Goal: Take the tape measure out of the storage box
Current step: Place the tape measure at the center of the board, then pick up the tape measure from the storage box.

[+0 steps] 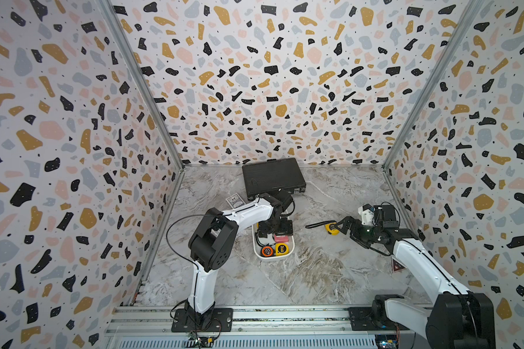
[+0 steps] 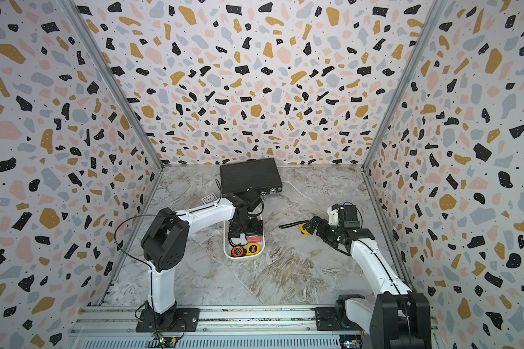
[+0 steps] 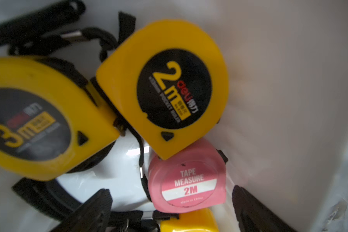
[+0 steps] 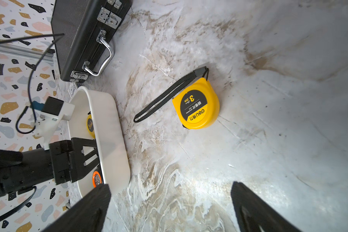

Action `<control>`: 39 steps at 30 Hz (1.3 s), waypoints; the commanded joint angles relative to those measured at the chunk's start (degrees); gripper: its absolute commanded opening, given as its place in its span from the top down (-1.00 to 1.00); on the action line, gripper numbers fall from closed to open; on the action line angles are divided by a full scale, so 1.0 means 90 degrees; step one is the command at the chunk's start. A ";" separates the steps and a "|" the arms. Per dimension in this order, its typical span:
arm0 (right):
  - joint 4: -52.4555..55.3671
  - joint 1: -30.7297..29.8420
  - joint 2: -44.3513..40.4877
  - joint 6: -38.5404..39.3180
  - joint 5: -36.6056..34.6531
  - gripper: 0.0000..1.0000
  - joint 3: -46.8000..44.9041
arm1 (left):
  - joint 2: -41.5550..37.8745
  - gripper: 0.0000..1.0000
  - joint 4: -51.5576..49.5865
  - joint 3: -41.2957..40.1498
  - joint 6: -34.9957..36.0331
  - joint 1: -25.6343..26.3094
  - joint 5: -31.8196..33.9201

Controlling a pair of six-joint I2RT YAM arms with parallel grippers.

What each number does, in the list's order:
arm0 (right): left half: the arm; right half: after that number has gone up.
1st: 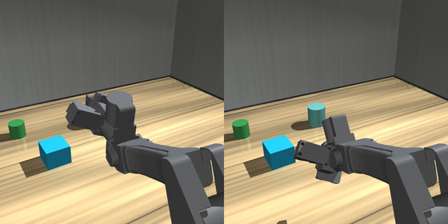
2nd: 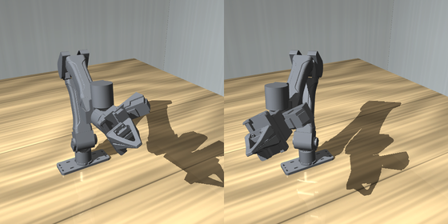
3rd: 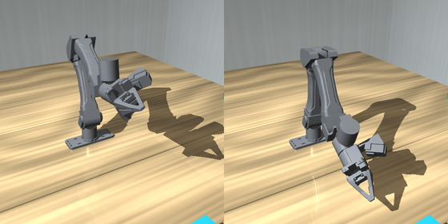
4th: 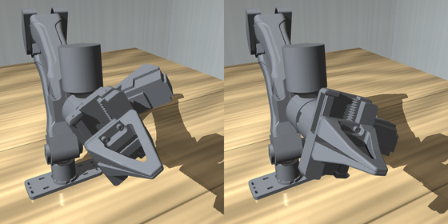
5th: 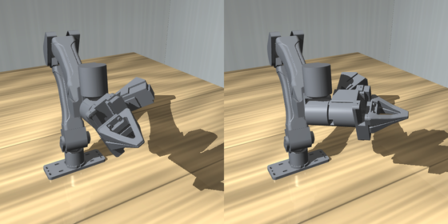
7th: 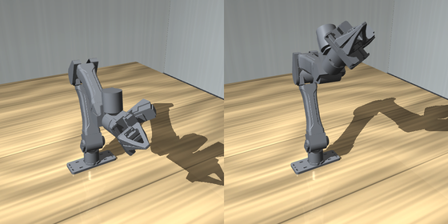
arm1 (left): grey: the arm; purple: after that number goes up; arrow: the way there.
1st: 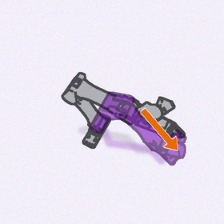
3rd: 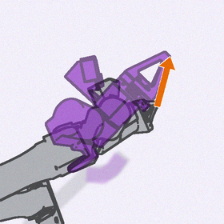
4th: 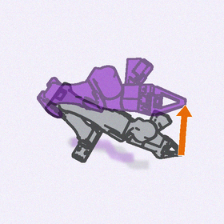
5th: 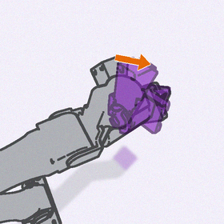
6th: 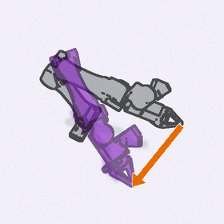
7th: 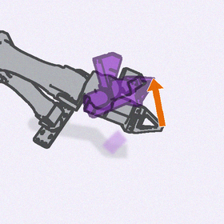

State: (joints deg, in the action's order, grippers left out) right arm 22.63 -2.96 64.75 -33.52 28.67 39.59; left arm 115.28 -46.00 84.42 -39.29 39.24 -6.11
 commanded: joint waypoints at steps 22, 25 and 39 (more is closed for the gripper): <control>-0.0126 0.0017 -0.0198 -0.0132 -0.0021 -0.99 -0.0085 | 0.0669 -0.50 -0.0735 0.0869 -0.0107 0.0102 0.0365; -0.0151 0.0019 -0.0198 -0.0161 -0.0011 -0.99 -0.0095 | 0.0778 -0.49 -0.0833 0.0966 -0.0101 0.0102 0.0366; -0.0347 0.0009 -0.0331 -0.0262 0.0127 -0.99 -0.0257 | 0.0405 0.42 -0.0983 0.0830 -0.0192 0.0102 0.0476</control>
State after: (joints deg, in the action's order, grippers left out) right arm 20.38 -2.94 63.33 -35.70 28.95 37.65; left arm 122.10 -52.86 92.86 -40.53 39.92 -2.55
